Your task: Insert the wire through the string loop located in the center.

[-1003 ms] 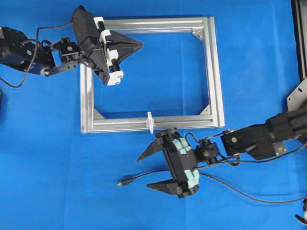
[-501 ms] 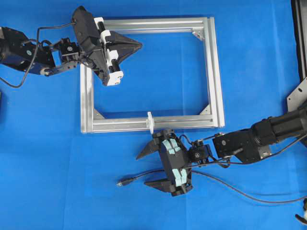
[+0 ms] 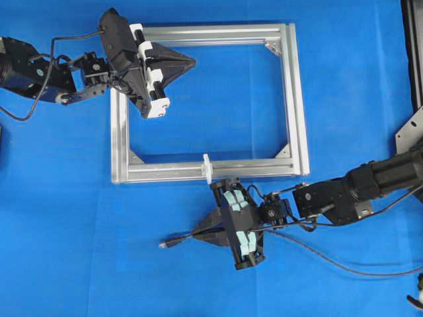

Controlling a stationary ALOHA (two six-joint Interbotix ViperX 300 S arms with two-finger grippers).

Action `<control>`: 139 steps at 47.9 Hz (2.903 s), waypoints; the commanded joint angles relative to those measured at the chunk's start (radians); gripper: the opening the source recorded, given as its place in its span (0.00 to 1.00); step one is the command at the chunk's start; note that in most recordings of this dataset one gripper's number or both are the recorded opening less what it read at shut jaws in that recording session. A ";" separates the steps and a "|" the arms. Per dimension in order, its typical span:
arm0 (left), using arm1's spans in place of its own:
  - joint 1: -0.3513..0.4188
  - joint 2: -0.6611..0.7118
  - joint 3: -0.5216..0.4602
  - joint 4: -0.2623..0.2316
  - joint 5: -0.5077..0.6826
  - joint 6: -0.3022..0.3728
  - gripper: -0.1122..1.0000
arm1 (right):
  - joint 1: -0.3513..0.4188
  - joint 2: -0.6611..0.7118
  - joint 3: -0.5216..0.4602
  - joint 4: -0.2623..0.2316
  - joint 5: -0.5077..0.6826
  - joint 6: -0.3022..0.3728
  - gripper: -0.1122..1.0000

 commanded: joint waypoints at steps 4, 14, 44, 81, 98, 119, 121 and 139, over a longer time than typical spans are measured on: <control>-0.002 -0.028 -0.006 0.005 -0.005 0.002 0.10 | 0.000 -0.017 -0.011 0.002 0.000 0.000 0.08; -0.002 -0.028 -0.003 0.005 -0.005 0.002 0.10 | -0.002 -0.017 -0.015 0.000 0.000 0.000 0.08; -0.002 -0.028 -0.003 0.005 -0.005 0.002 0.10 | 0.002 -0.235 -0.015 -0.005 0.236 -0.006 0.08; -0.002 -0.029 -0.002 0.005 -0.005 0.002 0.10 | 0.002 -0.241 0.000 -0.006 0.227 -0.006 0.08; -0.002 -0.029 -0.003 0.005 -0.005 0.003 0.10 | 0.002 -0.241 0.000 -0.006 0.224 -0.008 0.08; -0.002 -0.029 -0.002 0.005 -0.005 0.003 0.10 | 0.002 -0.241 0.000 -0.006 0.222 -0.006 0.08; -0.002 -0.029 -0.002 0.005 -0.005 0.003 0.10 | 0.002 -0.241 0.000 -0.006 0.222 -0.008 0.08; -0.002 -0.029 -0.002 0.005 -0.005 0.003 0.10 | 0.002 -0.241 0.000 -0.006 0.216 -0.008 0.08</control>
